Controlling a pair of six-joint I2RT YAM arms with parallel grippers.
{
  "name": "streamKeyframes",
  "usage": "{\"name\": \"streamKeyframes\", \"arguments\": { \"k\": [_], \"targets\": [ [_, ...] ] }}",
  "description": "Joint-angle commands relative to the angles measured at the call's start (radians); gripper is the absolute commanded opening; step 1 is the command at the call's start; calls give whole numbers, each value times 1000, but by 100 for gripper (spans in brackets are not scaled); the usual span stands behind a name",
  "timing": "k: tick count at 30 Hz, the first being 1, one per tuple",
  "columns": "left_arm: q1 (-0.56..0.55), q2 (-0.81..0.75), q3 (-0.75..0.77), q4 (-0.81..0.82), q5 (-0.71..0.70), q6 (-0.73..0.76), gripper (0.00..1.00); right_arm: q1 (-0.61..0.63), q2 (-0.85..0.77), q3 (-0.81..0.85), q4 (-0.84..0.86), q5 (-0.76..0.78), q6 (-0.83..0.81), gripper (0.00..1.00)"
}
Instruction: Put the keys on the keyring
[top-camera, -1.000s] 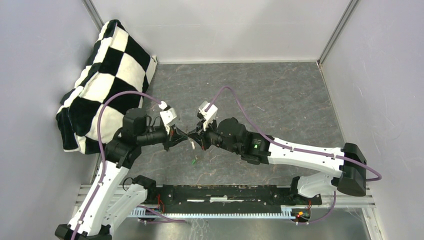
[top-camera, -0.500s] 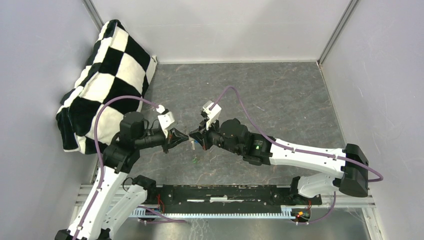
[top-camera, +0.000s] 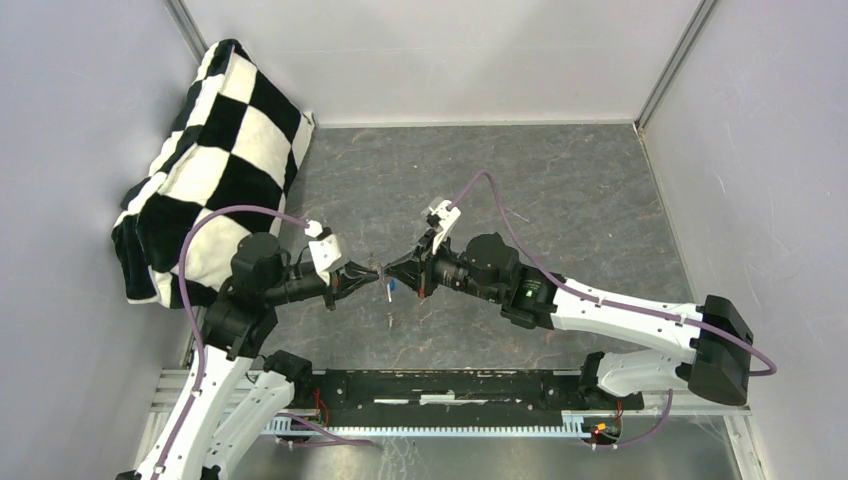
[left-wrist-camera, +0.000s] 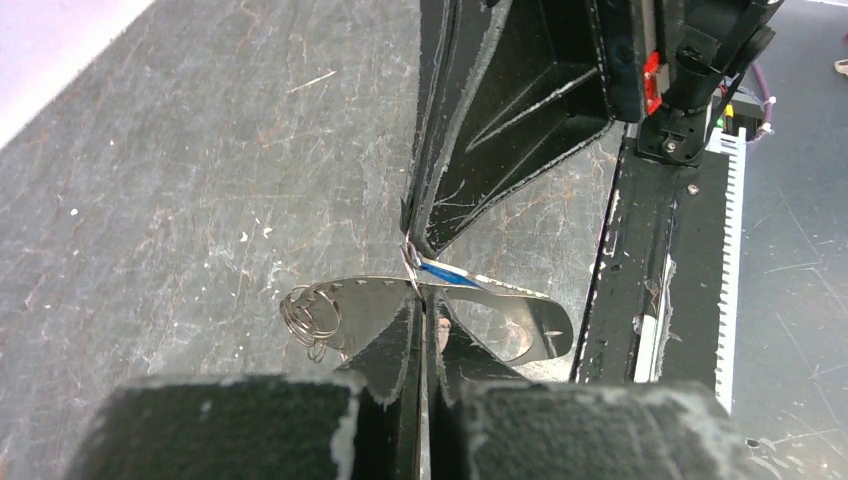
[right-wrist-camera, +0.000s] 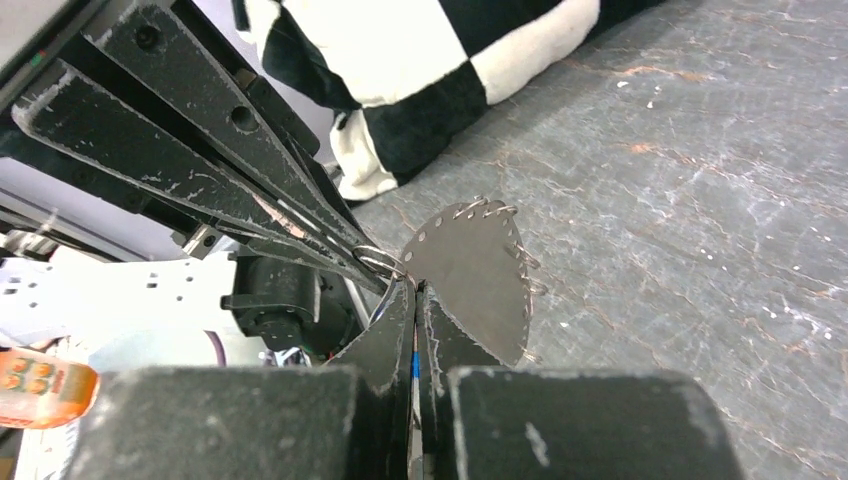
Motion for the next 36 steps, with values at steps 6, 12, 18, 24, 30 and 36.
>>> {"name": "streamKeyframes", "arguments": {
  "k": [6,12,18,24,30,36],
  "targets": [
    [-8,-25,5,184,151,-32,2,-67,-29,-68,132,-141,54,0],
    [-8,-11,30,212,176,-40,2,-110,-58,-99,147,-243,68,1],
    [-8,19,64,216,218,-53,2,-164,-113,-87,98,-306,25,30],
    [-7,31,89,221,260,-61,2,-185,-131,-12,0,-384,-57,55],
    [-7,49,105,221,295,-77,2,-188,-175,43,-11,-482,-176,67],
    [-7,65,117,220,327,-90,2,-188,-212,38,53,-619,-295,70]
  ]
}}
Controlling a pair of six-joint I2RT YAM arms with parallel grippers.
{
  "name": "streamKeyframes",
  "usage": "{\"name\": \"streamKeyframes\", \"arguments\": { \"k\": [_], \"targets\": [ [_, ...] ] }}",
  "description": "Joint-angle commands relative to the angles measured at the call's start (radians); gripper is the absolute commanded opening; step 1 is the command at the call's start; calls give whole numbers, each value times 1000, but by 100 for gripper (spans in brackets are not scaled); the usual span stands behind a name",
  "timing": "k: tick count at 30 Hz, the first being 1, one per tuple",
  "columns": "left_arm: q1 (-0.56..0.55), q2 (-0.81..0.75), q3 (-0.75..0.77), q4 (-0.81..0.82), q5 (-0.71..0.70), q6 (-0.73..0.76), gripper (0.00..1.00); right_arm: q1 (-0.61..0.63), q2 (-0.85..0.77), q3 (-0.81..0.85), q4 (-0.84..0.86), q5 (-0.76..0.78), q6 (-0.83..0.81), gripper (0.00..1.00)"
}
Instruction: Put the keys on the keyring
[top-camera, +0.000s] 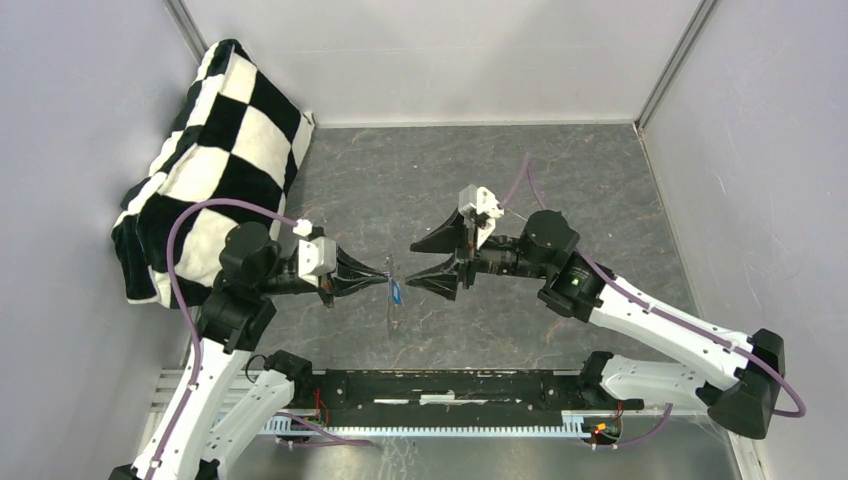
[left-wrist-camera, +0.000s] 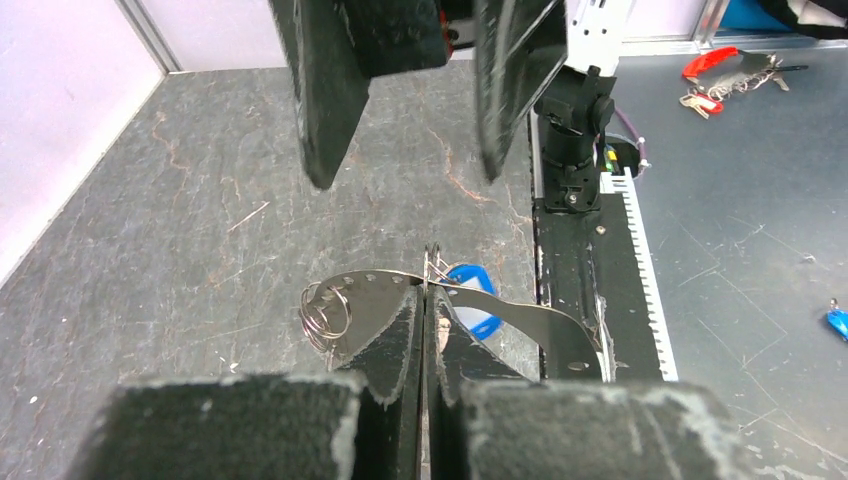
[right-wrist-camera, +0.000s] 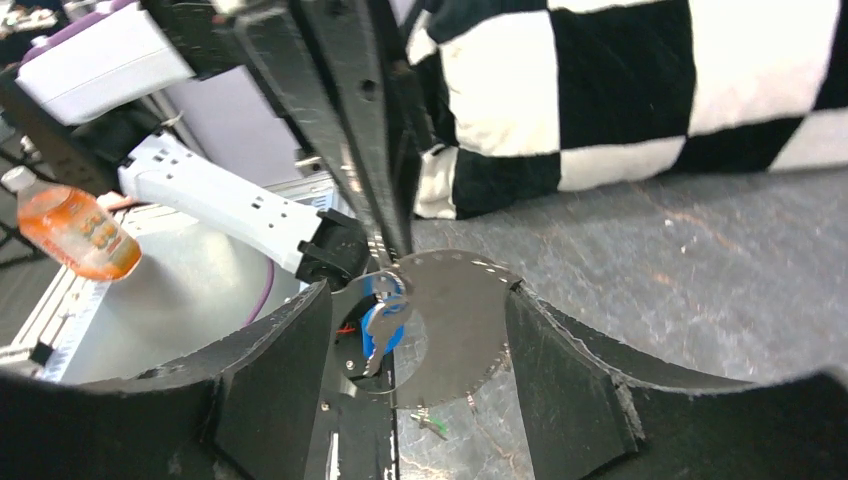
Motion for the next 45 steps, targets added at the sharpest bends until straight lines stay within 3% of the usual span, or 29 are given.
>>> {"name": "streamKeyframes", "arguments": {
  "k": [1,8,16,29,38,43,45],
  "targets": [
    [-1,13,50,50,63,-54,2,-3,-36,30,82,-149,-119,70],
    [-2,24,58,50,100,-60,2,-3,46,125,47,-234,-173,64],
    [-1,24,61,50,102,-56,2,-3,112,176,21,-294,-203,45],
    [-2,20,64,50,113,-61,2,-3,132,175,-15,-306,-228,34],
    [-2,17,67,50,114,-62,2,-4,151,188,-28,-301,-216,18],
    [-1,15,58,47,114,-63,2,-2,157,225,-94,-262,-242,1],
    [-2,17,55,1,110,-25,3,-2,157,256,-150,-227,-264,0]
  ]
}}
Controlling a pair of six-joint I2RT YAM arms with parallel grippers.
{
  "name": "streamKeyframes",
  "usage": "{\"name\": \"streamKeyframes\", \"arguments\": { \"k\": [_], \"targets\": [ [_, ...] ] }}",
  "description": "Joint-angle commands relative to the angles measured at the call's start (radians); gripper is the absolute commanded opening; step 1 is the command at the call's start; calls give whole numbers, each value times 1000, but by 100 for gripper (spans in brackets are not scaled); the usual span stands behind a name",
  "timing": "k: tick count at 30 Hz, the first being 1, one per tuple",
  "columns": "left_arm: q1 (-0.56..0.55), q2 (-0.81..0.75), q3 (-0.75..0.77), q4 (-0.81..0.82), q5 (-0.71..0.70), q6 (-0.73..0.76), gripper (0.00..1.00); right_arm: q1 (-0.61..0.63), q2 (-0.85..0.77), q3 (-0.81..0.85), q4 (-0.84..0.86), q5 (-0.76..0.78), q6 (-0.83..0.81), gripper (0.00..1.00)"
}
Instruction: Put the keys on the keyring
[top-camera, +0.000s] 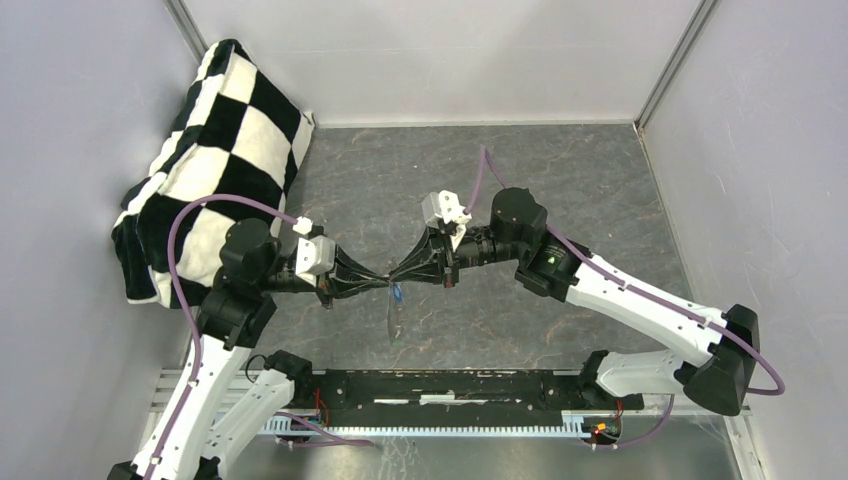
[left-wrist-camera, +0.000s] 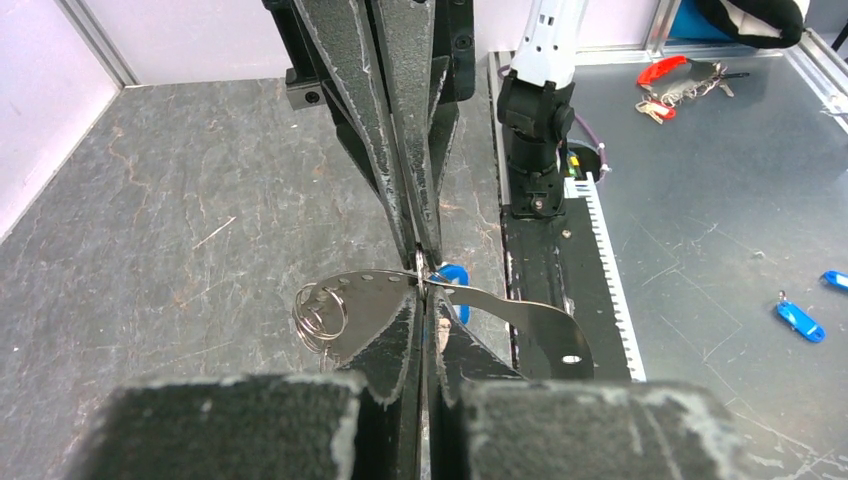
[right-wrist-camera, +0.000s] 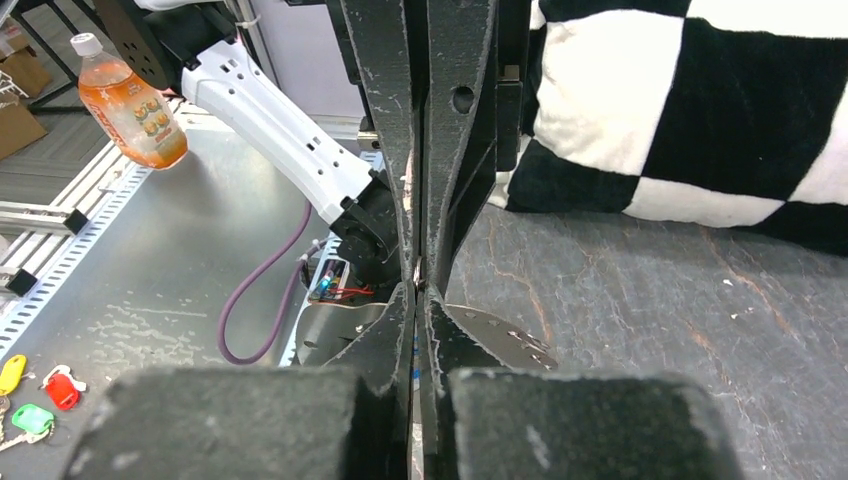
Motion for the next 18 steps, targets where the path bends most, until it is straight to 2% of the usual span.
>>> {"name": "streamKeyframes", "arguments": {
  "k": [1,4,6,10,14,18],
  "targets": [
    [-2,-6,42,-42,18,59,6,-2,5,101,-100,88,-54,0],
    [-2,7,52,-147,-21,150,29,3,11,150,-230,130,-111,0],
    [-2,17,71,-216,-38,212,36,16,18,181,-312,161,-156,1],
    [-2,55,128,-341,-62,334,38,73,66,282,-514,267,-253,0],
    [-2,83,159,-367,-71,365,37,149,148,422,-687,370,-326,1],
    [-2,88,165,-386,-86,392,34,175,185,482,-744,395,-344,0]
  ]
}}
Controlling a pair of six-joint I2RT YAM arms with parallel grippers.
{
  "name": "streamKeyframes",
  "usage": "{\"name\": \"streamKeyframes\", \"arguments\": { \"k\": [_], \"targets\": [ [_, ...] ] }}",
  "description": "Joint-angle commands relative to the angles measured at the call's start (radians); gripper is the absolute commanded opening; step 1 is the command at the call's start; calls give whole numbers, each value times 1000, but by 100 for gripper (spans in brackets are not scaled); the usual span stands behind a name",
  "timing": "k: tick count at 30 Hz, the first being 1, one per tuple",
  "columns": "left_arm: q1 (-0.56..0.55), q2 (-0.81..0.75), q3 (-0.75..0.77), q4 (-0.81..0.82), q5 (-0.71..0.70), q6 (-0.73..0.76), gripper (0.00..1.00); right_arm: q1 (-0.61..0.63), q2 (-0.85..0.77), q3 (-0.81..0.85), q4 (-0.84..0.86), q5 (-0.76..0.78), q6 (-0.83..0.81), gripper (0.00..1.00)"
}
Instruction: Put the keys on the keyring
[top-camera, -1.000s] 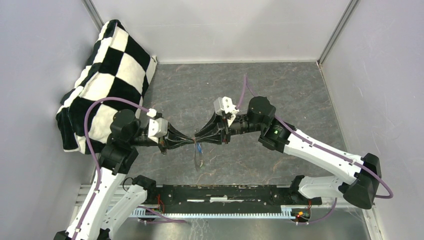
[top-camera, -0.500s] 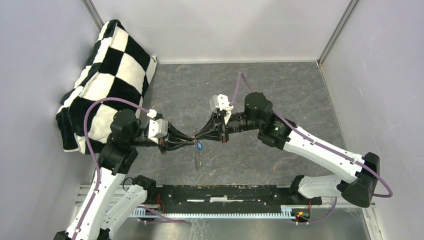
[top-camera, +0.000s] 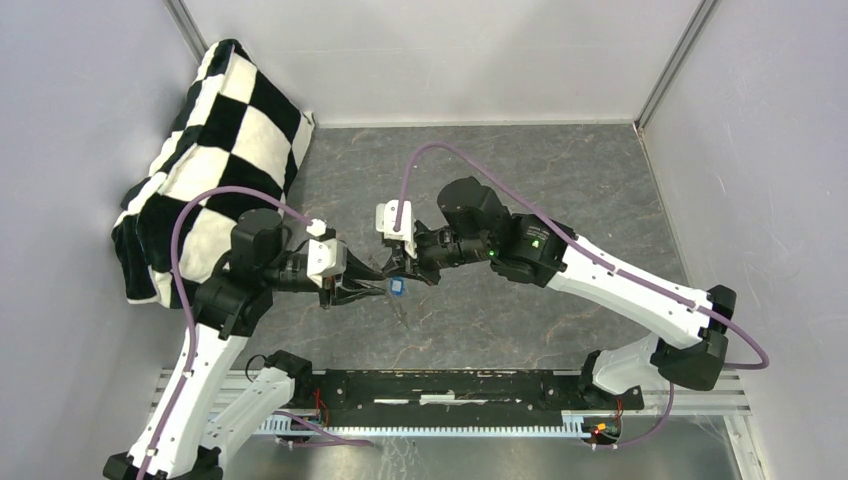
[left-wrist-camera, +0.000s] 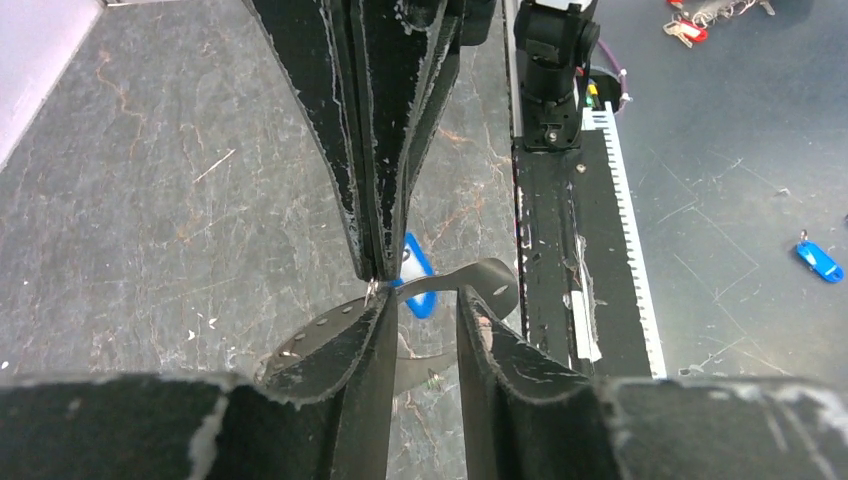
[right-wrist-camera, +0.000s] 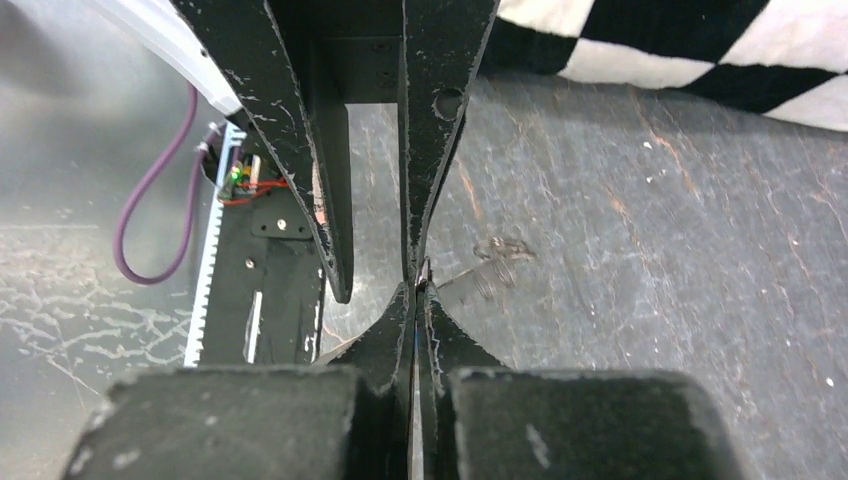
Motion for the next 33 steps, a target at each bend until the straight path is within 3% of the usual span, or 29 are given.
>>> {"name": "streamKeyframes", "arguments": {
  "k": [1,14,20,27,33],
  "targets": [
    [-2,14,46,-51,-23,119,33,37,22,85,-110,57,-62,0],
    [-2,15,108,-184,-44,204,28,48,13,118,-143,69,-77,0],
    [-2,-13,93,-53,-93,160,32,48,33,142,-143,22,-57,0],
    [-2,14,81,-79,-31,143,33,59,75,194,-158,7,-56,0],
    [-1,48,116,-172,-68,222,18,65,93,218,-176,14,-66,0]
  ]
}}
